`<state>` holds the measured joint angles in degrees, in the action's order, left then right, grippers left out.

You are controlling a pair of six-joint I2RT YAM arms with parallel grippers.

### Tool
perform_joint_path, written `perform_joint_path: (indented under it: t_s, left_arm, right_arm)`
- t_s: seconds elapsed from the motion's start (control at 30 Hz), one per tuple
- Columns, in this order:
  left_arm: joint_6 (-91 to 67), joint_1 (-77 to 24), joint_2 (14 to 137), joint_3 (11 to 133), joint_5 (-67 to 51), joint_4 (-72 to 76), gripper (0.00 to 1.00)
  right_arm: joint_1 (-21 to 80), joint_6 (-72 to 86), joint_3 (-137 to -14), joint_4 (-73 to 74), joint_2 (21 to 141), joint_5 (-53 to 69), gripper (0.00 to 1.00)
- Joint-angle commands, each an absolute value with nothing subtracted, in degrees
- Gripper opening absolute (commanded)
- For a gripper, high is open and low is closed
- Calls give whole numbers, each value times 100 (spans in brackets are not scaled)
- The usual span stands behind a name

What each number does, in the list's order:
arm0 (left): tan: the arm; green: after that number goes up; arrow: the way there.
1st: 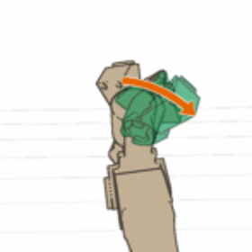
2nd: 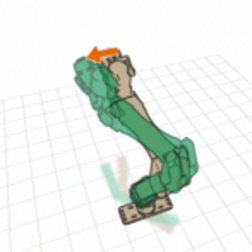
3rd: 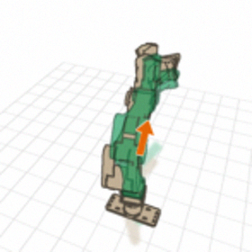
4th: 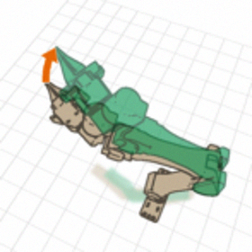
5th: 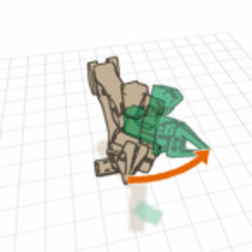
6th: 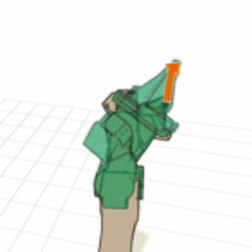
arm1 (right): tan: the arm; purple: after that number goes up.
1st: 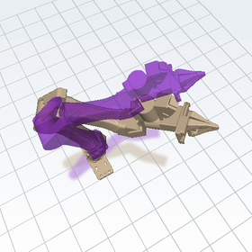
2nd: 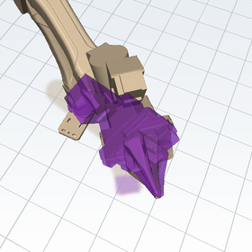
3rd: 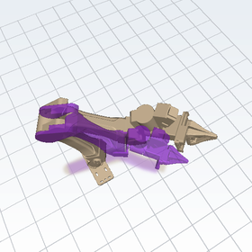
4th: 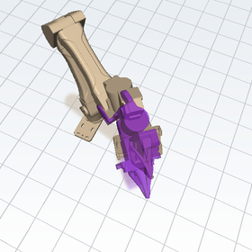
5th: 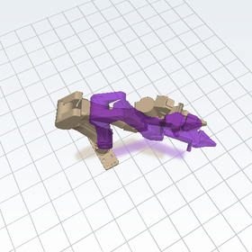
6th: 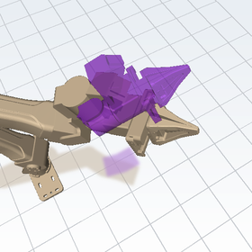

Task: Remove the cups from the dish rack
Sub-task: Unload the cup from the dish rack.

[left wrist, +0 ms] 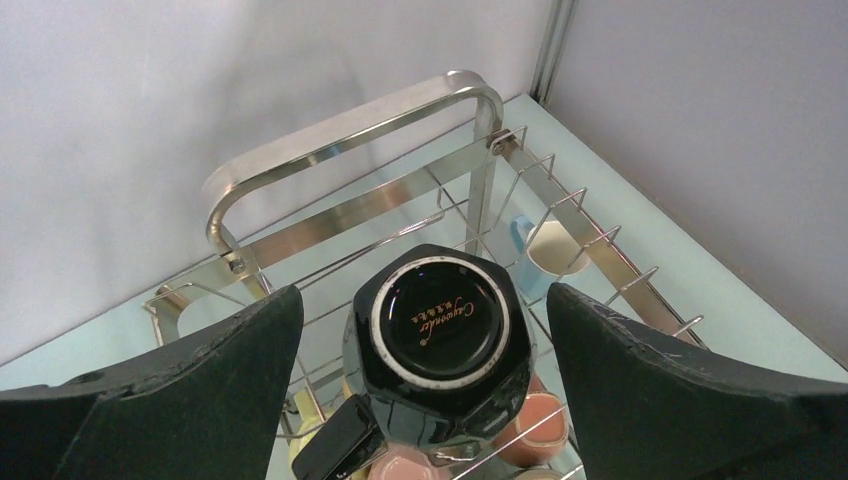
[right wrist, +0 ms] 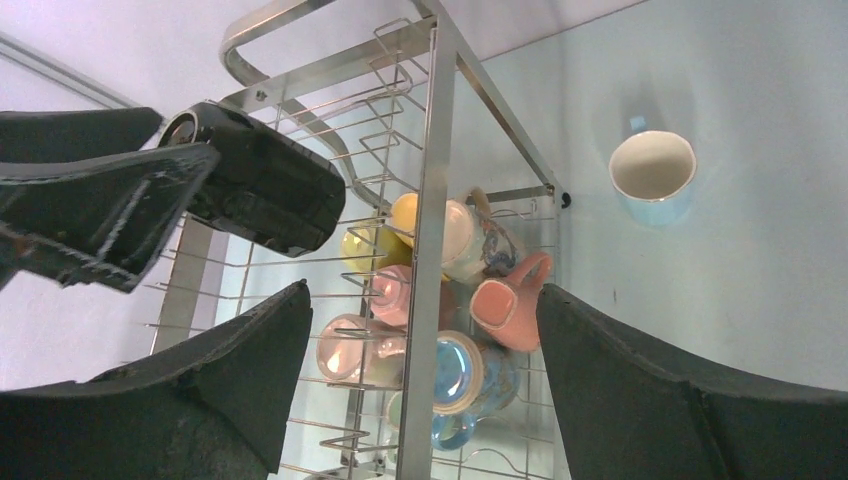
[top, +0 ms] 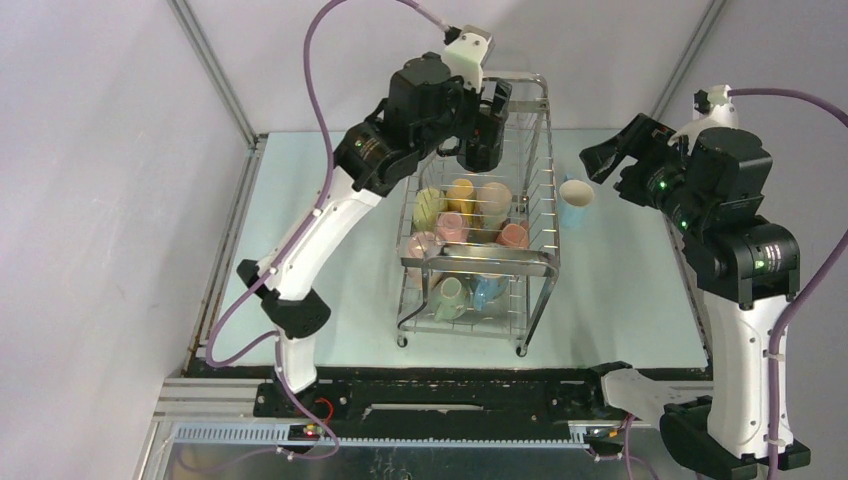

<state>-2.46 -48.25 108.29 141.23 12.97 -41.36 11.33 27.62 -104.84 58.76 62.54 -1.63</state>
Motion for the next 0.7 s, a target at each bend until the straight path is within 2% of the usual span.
perform_joint_path:
  t_s: [0.0, 0.4, 0.67]
  left_arm:
    - [-155, -4864, 10939, 14468, 1371, -3959, 100]
    - [-320, -4909, 10991, 13888, 1350, -4056, 100]
    - [-378, -4925, 10972, 13677, 1442, -4079, 95]
  right_arm:
    - [1225, 2857, -10757, 5905, 6229, -170, 90]
    - [1340, 2863, -10750, 5867, 6242, -156, 90]
    - [1354, 2849, -10690, 5845, 6218, -185, 90]
